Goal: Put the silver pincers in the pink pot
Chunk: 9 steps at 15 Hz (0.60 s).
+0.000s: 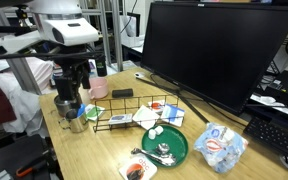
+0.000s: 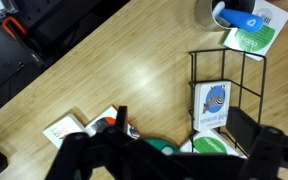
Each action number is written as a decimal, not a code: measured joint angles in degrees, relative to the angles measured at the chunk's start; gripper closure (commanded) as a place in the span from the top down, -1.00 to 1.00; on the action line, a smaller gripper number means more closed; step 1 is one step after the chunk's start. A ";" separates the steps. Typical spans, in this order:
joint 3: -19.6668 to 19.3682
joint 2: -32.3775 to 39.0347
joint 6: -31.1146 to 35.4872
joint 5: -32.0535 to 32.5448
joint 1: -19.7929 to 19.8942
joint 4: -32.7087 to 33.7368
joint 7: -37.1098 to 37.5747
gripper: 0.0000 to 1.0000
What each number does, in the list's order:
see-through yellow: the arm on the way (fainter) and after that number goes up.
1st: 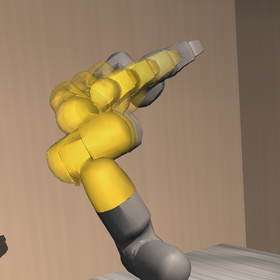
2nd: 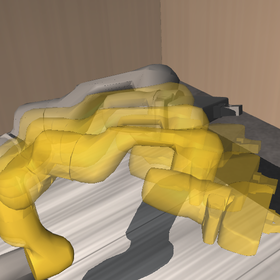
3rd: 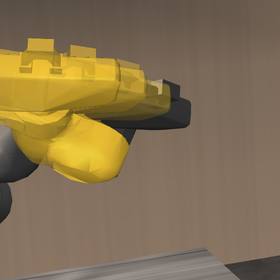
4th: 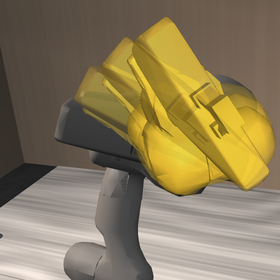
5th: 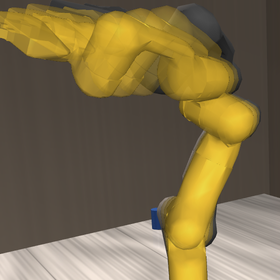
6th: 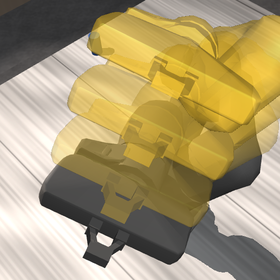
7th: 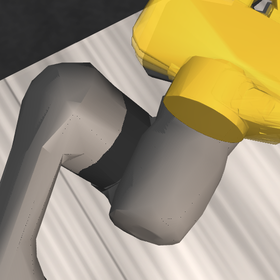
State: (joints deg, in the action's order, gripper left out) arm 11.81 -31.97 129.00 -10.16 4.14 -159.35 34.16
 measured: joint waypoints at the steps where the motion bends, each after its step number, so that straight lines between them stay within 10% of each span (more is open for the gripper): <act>1: 0.00 0.00 0.01 0.00 0.00 0.00 0.01 1.00; 9: -2.48 4.27 1.82 0.47 1.53 -0.28 5.43 1.00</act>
State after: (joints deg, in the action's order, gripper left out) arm 9.34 -27.70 130.82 -9.69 5.67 -159.63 39.59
